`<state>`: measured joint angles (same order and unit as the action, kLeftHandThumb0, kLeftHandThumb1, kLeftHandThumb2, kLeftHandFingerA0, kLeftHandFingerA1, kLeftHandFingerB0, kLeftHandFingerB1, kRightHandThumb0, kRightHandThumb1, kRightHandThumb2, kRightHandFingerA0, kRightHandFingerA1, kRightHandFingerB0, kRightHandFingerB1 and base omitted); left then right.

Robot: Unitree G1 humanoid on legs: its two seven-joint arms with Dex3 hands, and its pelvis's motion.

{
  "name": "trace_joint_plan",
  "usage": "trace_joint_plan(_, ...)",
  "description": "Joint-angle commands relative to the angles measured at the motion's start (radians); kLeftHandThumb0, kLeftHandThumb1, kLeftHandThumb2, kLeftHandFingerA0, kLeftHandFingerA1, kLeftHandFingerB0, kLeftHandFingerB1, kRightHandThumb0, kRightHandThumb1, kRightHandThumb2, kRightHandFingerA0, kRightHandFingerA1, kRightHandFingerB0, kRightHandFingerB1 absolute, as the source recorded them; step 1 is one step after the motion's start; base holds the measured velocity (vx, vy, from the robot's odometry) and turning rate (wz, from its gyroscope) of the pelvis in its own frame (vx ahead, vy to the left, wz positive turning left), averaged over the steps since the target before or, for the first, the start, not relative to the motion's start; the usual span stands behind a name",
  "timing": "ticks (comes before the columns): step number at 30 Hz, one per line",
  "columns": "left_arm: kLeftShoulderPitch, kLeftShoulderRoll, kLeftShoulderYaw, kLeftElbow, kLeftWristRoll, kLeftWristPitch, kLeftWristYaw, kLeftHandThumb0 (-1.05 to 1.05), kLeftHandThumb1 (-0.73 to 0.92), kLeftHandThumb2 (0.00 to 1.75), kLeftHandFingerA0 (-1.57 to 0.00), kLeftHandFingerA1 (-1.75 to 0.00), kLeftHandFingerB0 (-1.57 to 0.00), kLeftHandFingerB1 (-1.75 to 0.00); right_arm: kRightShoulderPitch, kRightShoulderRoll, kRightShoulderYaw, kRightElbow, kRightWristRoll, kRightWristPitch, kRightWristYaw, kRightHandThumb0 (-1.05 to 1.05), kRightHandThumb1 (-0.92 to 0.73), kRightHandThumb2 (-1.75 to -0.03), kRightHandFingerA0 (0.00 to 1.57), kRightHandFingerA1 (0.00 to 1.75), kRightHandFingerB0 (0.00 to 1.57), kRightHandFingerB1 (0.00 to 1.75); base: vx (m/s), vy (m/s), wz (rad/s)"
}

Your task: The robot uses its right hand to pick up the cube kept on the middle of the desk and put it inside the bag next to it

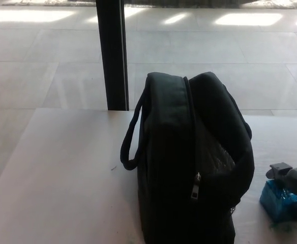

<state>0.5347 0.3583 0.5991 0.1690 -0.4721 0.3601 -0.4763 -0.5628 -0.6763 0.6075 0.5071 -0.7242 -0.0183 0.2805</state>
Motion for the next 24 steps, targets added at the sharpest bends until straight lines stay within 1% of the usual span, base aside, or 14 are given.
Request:
trace_joint_plan(1, -0.001, 0.018, 0.01, 0.011, 0.014, -0.013, 0.013, -0.49, 0.53, 0.95, -0.39, -0.61, -0.25, -0.52, 0.092, -0.048, 0.08, 0.082, -0.147, -0.112, -0.181, -0.39, -0.77, -0.68, 0.78, 1.53, 0.71, 0.69, 0.0, 0.0, 0.0)
trace_joint_plan(2, 0.0, 0.017, 0.011, 0.01, 0.013, -0.013, 0.014, -0.51, 0.74, 0.61, -0.42, -0.46, -0.36, -0.41, 0.093, -0.055, 0.072, 0.077, -0.133, -0.125, -0.179, -0.36, -0.82, -0.64, 0.8, 1.57, 0.72, 0.75, 0.0, 0.0, 0.0)
trace_joint_plan(7, 0.001, 0.02, 0.008, 0.027, 0.025, -0.029, 0.013, -0.49, 0.72, 0.6, -0.45, -0.47, -0.38, -0.42, 0.095, -0.058, 0.029, 0.099, -0.092, -0.192, -0.268, -0.3, -0.74, -0.7, 0.82, 1.62, 0.79, 0.78, 0.0, 0.0, 0.0)
trace_joint_plan(8, 0.001, 0.019, 0.008, 0.027, 0.024, -0.029, 0.013, -0.49, 0.72, 0.6, -0.44, -0.47, -0.38, -0.42, 0.096, -0.062, 0.018, 0.097, -0.082, -0.207, -0.275, -0.29, -0.75, -0.69, 0.83, 1.66, 0.8, 0.89, 0.0, 0.0, 0.0)
trace_joint_plan(9, -0.002, 0.023, 0.006, 0.038, 0.027, -0.032, 0.009, -0.5, 0.71, 0.6, -0.43, -0.46, -0.37, -0.42, 0.102, -0.06, -0.01, 0.098, -0.06, -0.228, -0.316, -0.25, -0.75, -0.71, 0.83, 1.71, 0.73, 1.24, 0.0, 0.0, 0.0)
trace_joint_plan(12, 0.002, 0.025, 0.007, 0.026, 0.029, -0.027, 0.016, -0.48, 0.72, 0.6, -0.43, -0.45, -0.38, -0.41, 0.095, -0.048, -0.052, 0.112, -0.033, -0.26, -0.351, -0.24, -0.7, -0.74, 0.81, 1.67, 0.75, 1.13, 0.0, 0.0, 0.0)
trace_joint_plan(13, 0.001, 0.026, 0.008, 0.028, 0.028, -0.031, 0.013, -0.49, 0.7, 0.6, -0.43, -0.47, -0.37, -0.42, 0.092, -0.044, -0.09, 0.104, -0.002, -0.274, -0.36, -0.21, -0.69, -0.85, 0.8, 1.72, 0.7, 1.45, 0.0, 0.0, 0.0)
trace_joint_plan(15, -0.015, 0.035, 0.005, 0.073, 0.039, -0.053, 0.003, -0.5, 0.7, 0.59, -0.44, -0.46, -0.38, -0.41, 0.071, -0.043, -0.143, 0.087, 0.034, -0.283, -0.358, -0.2, -0.67, -0.95, 0.84, 1.69, 0.76, 1.33, 0.0, 0.0, 0.0)
trace_joint_plan(17, -0.01, 0.037, 0.007, 0.067, 0.037, -0.047, 0.004, -0.5, 0.7, 0.59, -0.44, -0.47, -0.38, -0.42, 0.054, -0.04, -0.177, 0.079, 0.041, -0.288, -0.349, -0.19, -0.67, -0.94, 0.81, 1.69, 0.72, 1.43, 0.0, 0.0, 0.0)
trace_joint_plan(18, -0.007, 0.038, 0.007, 0.066, 0.037, -0.05, -0.001, -0.51, 0.71, 0.6, -0.42, -0.46, -0.37, -0.42, 0.038, -0.038, -0.201, 0.07, 0.048, -0.283, -0.346, -0.21, -0.66, -0.94, 0.83, 1.68, 0.78, 1.22, 0.0, 0.0, 0.0)
trace_joint_plan(19, -0.007, 0.039, 0.006, 0.069, 0.037, -0.053, -0.004, -0.48, 0.52, 0.93, -0.38, -0.6, -0.24, -0.52, 0.036, -0.035, -0.214, 0.069, 0.045, -0.284, -0.343, -0.16, -0.89, -1.08, 0.7, 1.75, 0.39, 1.75, 0.0, 0.0, 0.0)
trace_joint_plan(20, -0.009, 0.041, 0.005, 0.076, 0.04, -0.058, -0.005, -0.49, 0.52, 0.94, -0.39, -0.6, -0.24, -0.52, 0.024, -0.032, -0.232, 0.073, 0.06, -0.294, -0.341, -0.17, -0.65, -0.97, 0.83, 1.7, 0.73, 1.36, 0.0, 0.0, 0.0)
trace_joint_plan(23, -0.01, 0.04, 0.004, 0.074, 0.04, -0.052, 0.007, -0.48, 0.51, 0.93, -0.39, -0.6, -0.25, -0.52, -0.042, -0.026, -0.321, 0.084, 0.119, -0.328, -0.346, -0.18, -0.61, -1.03, 0.82, 1.71, 0.72, 1.49, 0.0, 0.0, 0.0)
trace_joint_plan(24, -0.011, 0.045, 0.005, 0.082, 0.043, -0.056, 0.005, -0.47, 0.51, 0.93, -0.39, -0.6, -0.26, -0.52, -0.06, -0.026, -0.331, 0.085, 0.109, -0.328, -0.352, -0.21, -0.65, -0.85, 0.84, 1.66, 0.76, 1.24, 0.0, 0.0, 0.0)
